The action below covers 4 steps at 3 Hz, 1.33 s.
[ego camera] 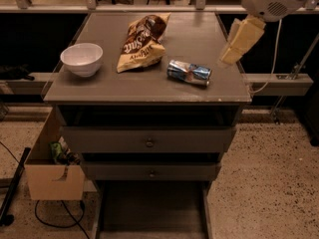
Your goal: Place redbull can into bottom drawer
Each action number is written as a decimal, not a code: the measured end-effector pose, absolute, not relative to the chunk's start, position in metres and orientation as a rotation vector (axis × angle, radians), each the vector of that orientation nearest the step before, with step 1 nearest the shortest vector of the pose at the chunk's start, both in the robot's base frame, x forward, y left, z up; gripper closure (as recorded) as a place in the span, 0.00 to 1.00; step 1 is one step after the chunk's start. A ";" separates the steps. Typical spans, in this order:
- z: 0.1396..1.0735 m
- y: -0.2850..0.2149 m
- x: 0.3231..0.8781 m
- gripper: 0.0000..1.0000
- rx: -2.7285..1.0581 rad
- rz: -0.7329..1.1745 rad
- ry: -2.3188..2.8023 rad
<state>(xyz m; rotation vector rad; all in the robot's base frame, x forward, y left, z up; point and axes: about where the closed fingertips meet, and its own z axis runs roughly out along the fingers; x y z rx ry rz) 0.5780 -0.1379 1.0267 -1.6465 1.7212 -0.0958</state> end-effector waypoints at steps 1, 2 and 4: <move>1.011 -0.152 0.597 0.00 -1.593 -0.033 1.747; 0.987 -0.169 0.615 0.00 -1.489 0.080 1.791; 0.950 -0.173 0.640 0.00 -1.414 0.201 1.844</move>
Offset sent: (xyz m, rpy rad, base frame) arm 0.0625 -0.0597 -0.0752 0.3550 0.1603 -0.1361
